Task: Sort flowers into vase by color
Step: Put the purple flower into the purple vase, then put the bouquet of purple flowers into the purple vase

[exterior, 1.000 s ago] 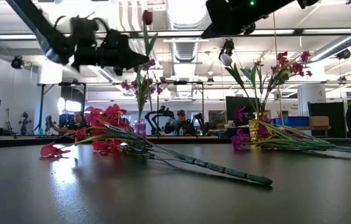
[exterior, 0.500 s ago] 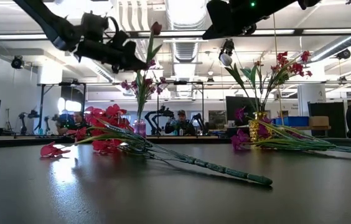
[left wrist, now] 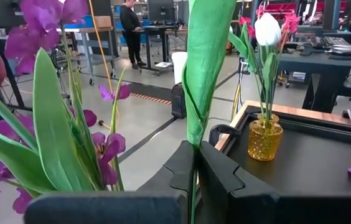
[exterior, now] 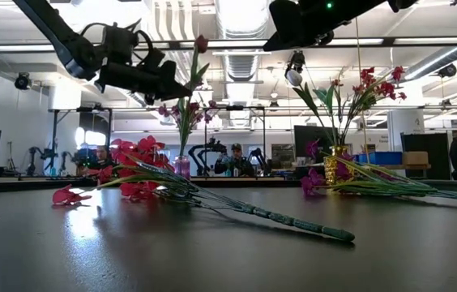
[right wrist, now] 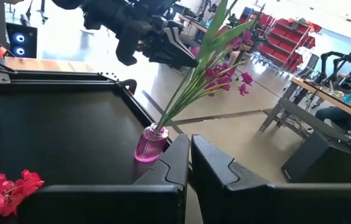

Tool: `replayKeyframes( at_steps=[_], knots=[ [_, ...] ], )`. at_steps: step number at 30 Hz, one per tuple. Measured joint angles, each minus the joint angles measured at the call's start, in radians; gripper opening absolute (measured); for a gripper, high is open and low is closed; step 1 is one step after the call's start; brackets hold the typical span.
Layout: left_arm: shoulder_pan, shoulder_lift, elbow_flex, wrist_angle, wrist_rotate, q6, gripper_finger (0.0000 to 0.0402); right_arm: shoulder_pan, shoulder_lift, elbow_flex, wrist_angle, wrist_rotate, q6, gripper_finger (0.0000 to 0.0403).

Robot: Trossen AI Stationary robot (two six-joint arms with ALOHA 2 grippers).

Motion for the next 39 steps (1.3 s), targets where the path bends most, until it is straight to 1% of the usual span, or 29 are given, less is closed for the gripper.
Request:
replayKeyframes(
  at_steps=[3,7,17,22,32,35,39],
  knots=[
    [0.0,0.001,-0.012,0.0,-0.002,0.0,0.0,0.0,0.0,0.0,0.0,0.0,0.0,0.0013],
    [0.001,0.001,-0.042,0.007,-0.066,0.007,0.0,0.0,0.0,0.0,0.0,-0.001,0.0,0.0013],
    [0.004,0.001,-0.069,0.002,-0.069,0.006,0.0005,0.0,0.0,0.0,0.006,-0.001,0.003,0.0013],
    [0.004,0.001,-0.084,-0.001,-0.069,0.005,0.0034,0.0,0.0,0.0,0.007,-0.001,0.003,0.0013],
    [0.004,0.002,-0.117,0.0,-0.07,0.015,0.011,0.0,0.0,0.0,0.007,-0.002,0.004,0.0013],
    [0.004,0.002,-0.125,0.0,-0.07,0.029,0.0123,0.0,0.0,0.0,0.007,-0.009,0.004,0.0013],
    [0.004,0.002,-0.125,-0.001,-0.07,0.042,0.013,0.0,0.0,0.0,0.007,-0.009,0.004,0.0013]
  ],
)
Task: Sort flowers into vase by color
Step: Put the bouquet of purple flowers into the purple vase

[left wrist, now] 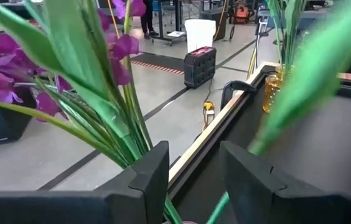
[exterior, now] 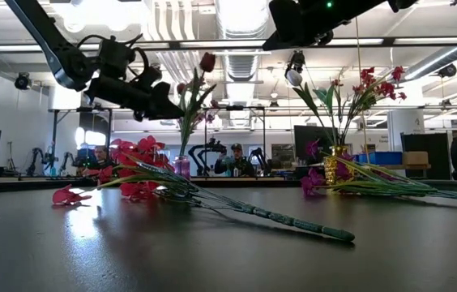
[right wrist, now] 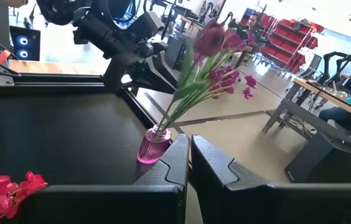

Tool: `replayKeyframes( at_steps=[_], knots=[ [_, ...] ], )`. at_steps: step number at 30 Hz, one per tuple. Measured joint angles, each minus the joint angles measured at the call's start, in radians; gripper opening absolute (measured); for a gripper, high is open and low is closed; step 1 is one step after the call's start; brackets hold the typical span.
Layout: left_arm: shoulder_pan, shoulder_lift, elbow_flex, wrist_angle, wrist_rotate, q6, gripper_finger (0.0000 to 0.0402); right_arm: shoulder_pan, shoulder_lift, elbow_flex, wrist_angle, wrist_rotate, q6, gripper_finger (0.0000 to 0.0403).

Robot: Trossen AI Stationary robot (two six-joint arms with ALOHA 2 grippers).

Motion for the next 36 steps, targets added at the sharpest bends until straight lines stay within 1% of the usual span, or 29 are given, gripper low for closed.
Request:
replayKeyframes(
  at_steps=[6,12,19,25,27,30,33,36],
  knots=[
    [-0.001,-0.002,0.0,-0.002,0.0,0.031,0.013,0.0,0.0,0.0,0.0,0.0,-0.002,0.0013],
    [-0.001,-0.029,0.0,-0.018,0.001,0.066,0.013,0.0,0.0,0.0,0.0,0.0,-0.012,0.0013],
    [0.0,-0.103,-0.006,-0.092,0.001,0.127,0.0115,0.0,0.0,0.0,-0.002,0.0,-0.012,0.0013],
    [0.0,-0.201,-0.02,-0.19,0.001,0.187,0.0105,0.0,0.0,0.0,-0.004,0.0,-0.012,0.0013],
    [0.0,-0.239,-0.047,-0.201,0.001,0.207,0.0096,0.0,0.0,0.0,-0.007,0.0,-0.012,0.0013],
    [0.0,-0.295,-0.118,-0.189,0.001,0.229,0.0076,0.002,0.0,0.0,-0.018,0.001,-0.012,0.0013],
    [0.0,-0.336,-0.219,-0.117,0.012,0.229,0.0049,0.011,0.0,0.0,-0.019,0.001,-0.022,0.0013],
    [0.0,-0.361,-0.307,-0.018,0.098,0.2,0.002,0.021,0.0,0.0,-0.039,0.0,-0.021,0.0013]
  ],
)
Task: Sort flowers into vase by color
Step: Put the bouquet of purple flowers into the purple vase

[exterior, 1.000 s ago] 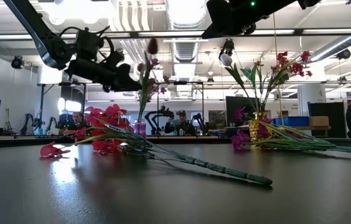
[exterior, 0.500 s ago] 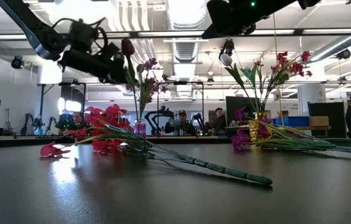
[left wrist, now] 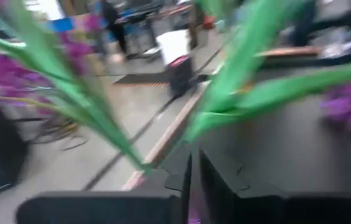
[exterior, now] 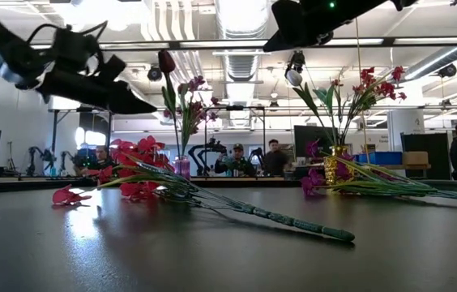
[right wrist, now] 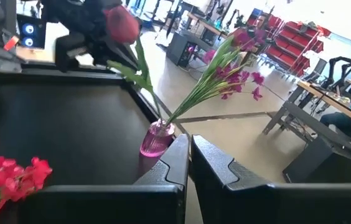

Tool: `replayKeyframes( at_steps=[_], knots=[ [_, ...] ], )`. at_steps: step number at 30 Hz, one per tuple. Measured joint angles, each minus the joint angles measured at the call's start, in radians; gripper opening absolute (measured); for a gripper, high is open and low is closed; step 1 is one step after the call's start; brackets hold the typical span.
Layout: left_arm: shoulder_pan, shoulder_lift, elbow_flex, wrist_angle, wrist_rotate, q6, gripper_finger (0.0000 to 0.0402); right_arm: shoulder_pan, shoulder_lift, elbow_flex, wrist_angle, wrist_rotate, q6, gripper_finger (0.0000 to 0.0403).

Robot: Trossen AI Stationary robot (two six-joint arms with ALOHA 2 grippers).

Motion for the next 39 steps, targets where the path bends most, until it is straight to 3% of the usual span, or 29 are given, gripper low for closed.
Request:
replayKeyframes(
  at_steps=[4,8,13,16,19,22,25,29,39],
  knots=[
    [-0.001,-0.002,-0.058,0.08,0.117,-0.117,0.0005,0.003,0.0,0.0,-0.061,0.0,0.05,0.0013],
    [-0.007,0.009,-0.067,0.066,0.122,-0.136,0.0032,0.015,0.0,0.0,-0.212,0.001,0.23,0.0013],
    [-0.007,0.0,-0.067,0.072,0.121,-0.132,0.0059,0.083,-0.007,0.029,-0.63,-0.039,0.619,0.0042],
    [-0.007,-0.009,-0.067,0.071,0.121,-0.15,0.006,0.147,0.001,0.076,-0.902,-0.102,0.899,0.0083],
    [-0.007,-0.011,-0.067,0.07,0.115,-0.166,0.0054,0.211,0.018,0.098,-1.08,-0.245,1.15,0.0129],
    [-0.007,-0.011,-0.067,0.068,0.114,-0.174,0.0048,0.266,0.034,0.101,-1.16,-0.4,1.355,0.017],
    [-0.007,-0.011,-0.067,0.065,0.114,-0.181,0.0044,0.291,0.071,0.082,-1.198,-0.463,1.506,0.0196],
    [-0.007,-0.011,-0.067,0.054,0.114,-0.181,0.0043,0.275,0.125,0.073,-1.207,-0.481,1.576,0.0214],
    [-0.007,-0.01,-0.067,0.049,0.113,-0.181,0.0043,0.192,0.261,0.072,-1.201,-0.583,1.533,0.0219]
  ],
)
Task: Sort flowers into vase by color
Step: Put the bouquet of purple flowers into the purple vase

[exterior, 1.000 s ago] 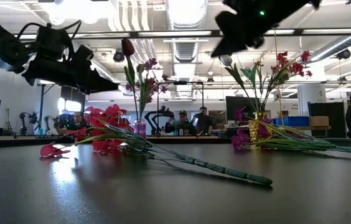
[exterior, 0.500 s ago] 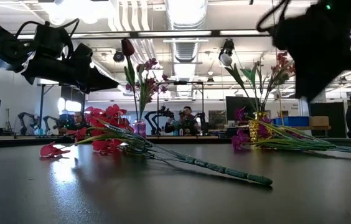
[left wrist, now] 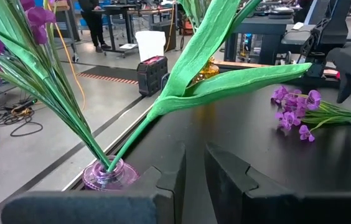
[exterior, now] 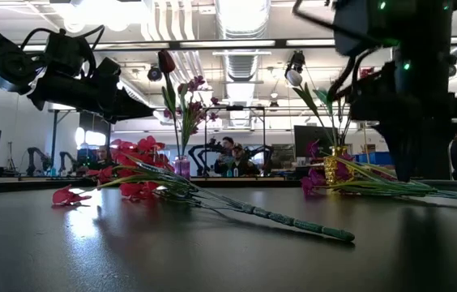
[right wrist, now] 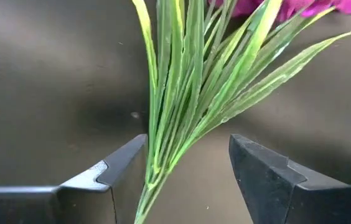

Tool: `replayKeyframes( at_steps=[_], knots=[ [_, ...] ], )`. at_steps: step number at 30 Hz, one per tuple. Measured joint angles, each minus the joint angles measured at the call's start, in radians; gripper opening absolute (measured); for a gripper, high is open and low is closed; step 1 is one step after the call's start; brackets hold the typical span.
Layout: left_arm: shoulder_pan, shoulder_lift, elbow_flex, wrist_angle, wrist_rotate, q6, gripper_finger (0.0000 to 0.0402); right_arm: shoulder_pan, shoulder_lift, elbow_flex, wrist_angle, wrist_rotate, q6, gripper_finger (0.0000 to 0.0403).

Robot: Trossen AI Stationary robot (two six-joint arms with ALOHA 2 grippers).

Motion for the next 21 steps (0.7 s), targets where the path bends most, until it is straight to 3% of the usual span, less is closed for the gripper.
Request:
replayKeyframes(
  at_steps=[9,21],
  knots=[
    [0.0,0.0,0.0,-0.003,0.0,0.0,0.0042,-0.05,0.066,0.0,0.084,-0.029,-0.073,0.0216],
    [0.0,0.0,0.0,-0.004,0.0,0.0,0.0042,-0.08,0.085,-0.001,0.121,-0.082,-0.202,0.0126]
  ],
)
